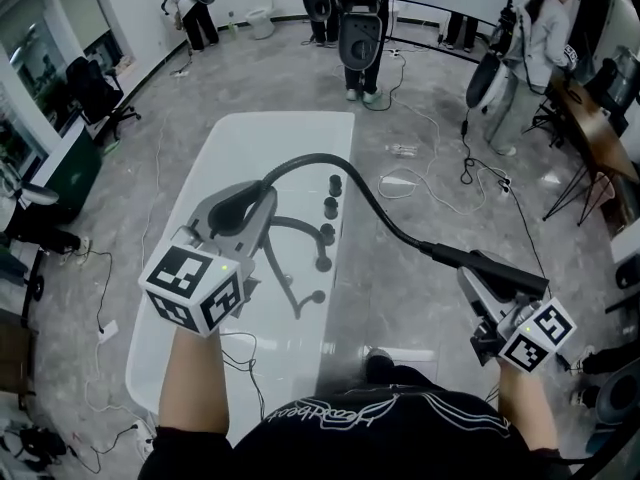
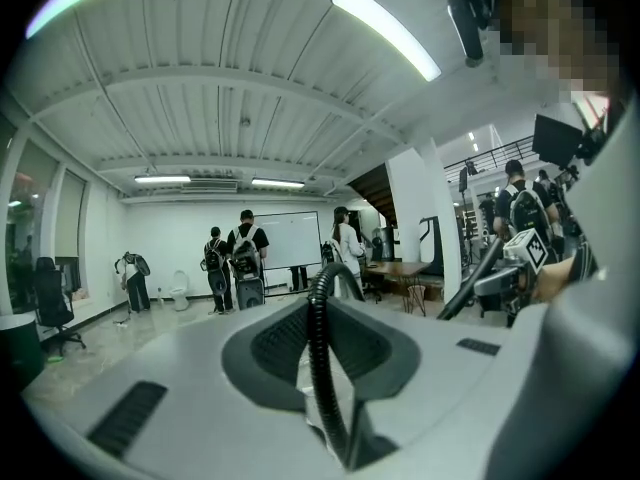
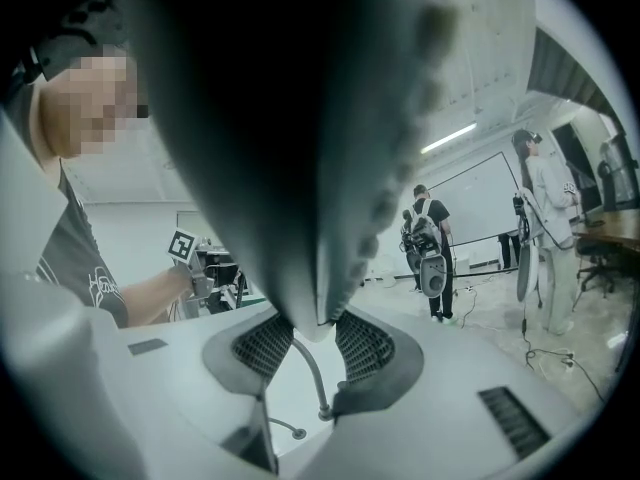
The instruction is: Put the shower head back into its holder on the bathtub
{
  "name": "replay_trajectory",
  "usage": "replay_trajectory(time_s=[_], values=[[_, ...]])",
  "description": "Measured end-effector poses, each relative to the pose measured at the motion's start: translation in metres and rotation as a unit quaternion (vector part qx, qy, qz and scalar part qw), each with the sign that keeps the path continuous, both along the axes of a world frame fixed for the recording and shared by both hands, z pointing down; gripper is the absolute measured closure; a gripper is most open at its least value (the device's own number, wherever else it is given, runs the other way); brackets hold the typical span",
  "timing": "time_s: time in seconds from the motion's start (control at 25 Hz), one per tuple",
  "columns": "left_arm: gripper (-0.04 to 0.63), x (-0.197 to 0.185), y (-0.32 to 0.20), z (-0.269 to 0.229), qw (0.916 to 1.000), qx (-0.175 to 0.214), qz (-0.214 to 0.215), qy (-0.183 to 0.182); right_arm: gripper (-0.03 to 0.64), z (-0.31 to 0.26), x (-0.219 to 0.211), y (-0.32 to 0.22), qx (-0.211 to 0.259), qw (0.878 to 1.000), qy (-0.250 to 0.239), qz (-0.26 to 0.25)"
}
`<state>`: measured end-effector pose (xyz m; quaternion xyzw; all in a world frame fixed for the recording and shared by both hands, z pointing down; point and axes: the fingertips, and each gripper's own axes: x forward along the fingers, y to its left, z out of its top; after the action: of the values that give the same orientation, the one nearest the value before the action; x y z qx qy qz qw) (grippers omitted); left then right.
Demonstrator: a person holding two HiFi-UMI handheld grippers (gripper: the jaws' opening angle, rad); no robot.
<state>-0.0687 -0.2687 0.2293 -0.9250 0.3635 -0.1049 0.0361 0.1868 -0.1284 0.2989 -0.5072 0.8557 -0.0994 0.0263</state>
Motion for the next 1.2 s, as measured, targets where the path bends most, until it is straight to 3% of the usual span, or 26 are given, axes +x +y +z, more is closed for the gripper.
replay_trajectory(time_s=[0.52,0.8,1.2], values=[[0.538,0.052,-0.054,-0.017,0.9998,0.012,-0.005,-0.016,0.482,0.004,0.039,-0.051,0.003,1.000,-0.026,-0.012],[0.538,0.061,-0.078,-0.022,0.9993,0.027,-0.013,-0.019,0.482,0.009,0.046,-0.084,0.006,0.999,-0.036,-0.025],[0.538,0.051,-0.098,0.042,0.9985,-0.039,-0.036,-0.015,0.482,0.035,0.055,-0.106,-0.021,0.999,-0.034,-0.028]])
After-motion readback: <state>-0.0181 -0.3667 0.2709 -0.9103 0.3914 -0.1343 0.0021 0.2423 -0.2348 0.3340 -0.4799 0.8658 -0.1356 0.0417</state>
